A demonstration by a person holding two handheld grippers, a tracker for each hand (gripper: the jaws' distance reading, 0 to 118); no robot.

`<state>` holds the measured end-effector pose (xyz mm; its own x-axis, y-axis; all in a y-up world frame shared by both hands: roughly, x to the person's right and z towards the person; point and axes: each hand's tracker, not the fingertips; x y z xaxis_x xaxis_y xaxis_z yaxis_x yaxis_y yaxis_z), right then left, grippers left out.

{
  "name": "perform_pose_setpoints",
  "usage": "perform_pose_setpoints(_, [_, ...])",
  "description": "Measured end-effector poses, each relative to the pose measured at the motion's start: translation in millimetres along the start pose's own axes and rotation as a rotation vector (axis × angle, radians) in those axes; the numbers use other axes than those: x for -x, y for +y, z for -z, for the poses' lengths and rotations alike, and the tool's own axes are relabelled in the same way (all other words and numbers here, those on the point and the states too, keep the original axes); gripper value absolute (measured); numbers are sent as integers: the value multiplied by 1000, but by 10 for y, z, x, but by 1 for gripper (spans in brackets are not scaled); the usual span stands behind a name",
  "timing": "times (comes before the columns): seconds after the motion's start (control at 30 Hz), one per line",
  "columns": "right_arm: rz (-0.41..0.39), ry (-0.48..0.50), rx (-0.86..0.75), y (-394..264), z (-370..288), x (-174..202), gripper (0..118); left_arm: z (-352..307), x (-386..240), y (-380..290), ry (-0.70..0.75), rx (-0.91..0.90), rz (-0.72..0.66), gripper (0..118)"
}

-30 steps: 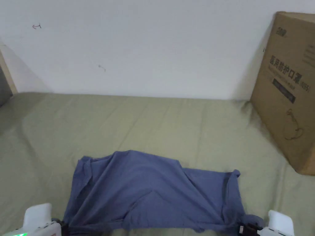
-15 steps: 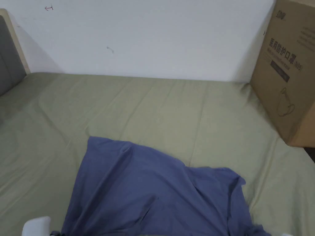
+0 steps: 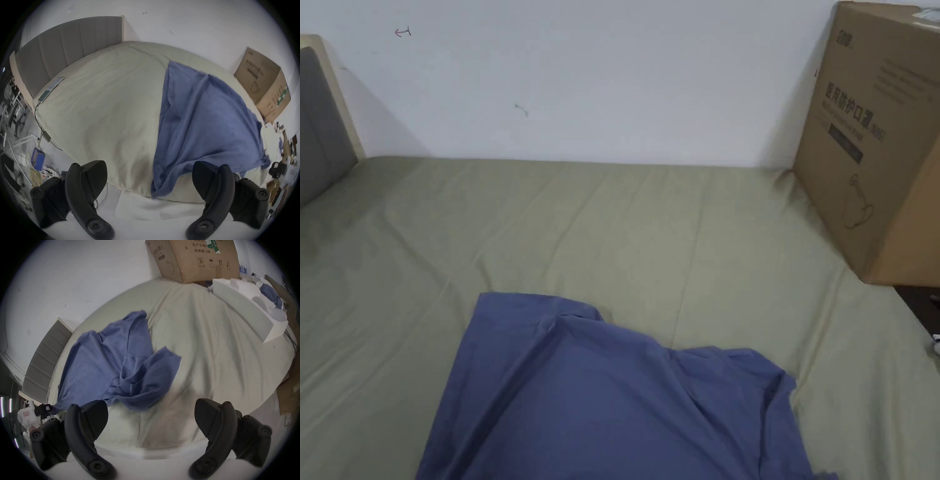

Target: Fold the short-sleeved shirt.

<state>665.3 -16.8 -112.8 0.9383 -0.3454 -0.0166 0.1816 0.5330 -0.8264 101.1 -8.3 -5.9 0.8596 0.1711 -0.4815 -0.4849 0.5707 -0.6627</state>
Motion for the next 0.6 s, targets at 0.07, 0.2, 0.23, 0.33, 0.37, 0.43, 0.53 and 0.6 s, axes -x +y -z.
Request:
perform_pose_setpoints(0.07, [-16,3,-38,55,-120,15,110,-102,12,76,-43,-22,-32,107])
perform_pose_setpoints(0.2, [-90,68,-117,250,-379,223,61,-280,-232,278,-71,-56,40,104])
perform_pose_setpoints(0.23, [-106,67,-131,287,-402,288,46,-318,-315,316,-82,-72,75,94])
perform_pose_setpoints(0.33, [-148,78,-160,370,-373,439,9,-402,-571,390,-76,-126,155,13])
perform_pose_setpoints(0.37, [-149,83,-172,396,-357,488,3,-398,-647,415,-66,-131,159,6])
perform_pose_setpoints(0.43, [-142,106,-174,456,-322,555,0,-384,-738,459,-69,-160,162,0])
perform_pose_setpoints(0.53, [-147,126,-159,533,-243,623,0,-319,-757,545,-74,-186,126,0])
perform_pose_setpoints(0.6, [-156,129,-159,569,-173,624,0,-270,-801,645,-68,-173,120,0])
